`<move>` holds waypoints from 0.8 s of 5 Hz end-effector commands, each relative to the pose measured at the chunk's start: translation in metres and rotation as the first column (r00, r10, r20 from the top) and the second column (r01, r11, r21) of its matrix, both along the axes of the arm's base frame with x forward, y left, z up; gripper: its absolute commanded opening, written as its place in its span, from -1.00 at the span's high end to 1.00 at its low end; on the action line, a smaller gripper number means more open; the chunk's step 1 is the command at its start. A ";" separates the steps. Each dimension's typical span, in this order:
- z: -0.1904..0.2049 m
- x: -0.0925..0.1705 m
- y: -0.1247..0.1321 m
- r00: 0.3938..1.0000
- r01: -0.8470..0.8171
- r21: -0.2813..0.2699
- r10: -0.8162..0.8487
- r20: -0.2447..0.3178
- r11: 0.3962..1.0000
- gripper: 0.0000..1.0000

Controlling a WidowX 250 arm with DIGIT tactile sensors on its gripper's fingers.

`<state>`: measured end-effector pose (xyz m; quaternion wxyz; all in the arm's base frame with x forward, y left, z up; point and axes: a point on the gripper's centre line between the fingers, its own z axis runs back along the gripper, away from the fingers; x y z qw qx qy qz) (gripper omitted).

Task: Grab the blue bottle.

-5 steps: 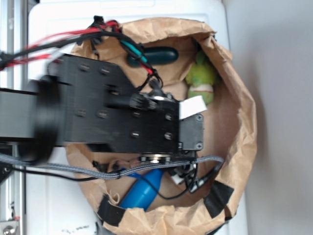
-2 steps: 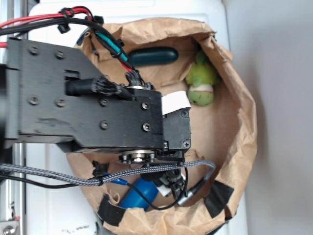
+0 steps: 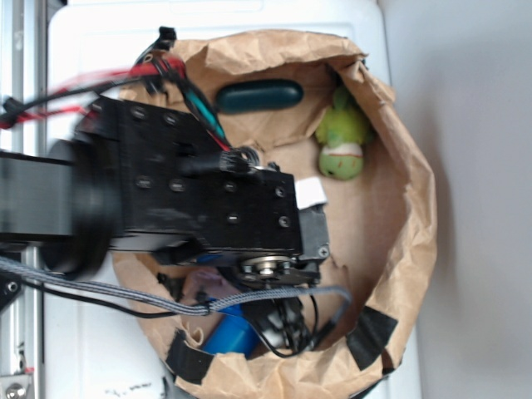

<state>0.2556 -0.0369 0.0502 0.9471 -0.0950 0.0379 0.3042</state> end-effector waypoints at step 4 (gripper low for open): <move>0.039 0.009 0.039 0.988 -0.049 0.004 0.048 0.144 0.999 1.00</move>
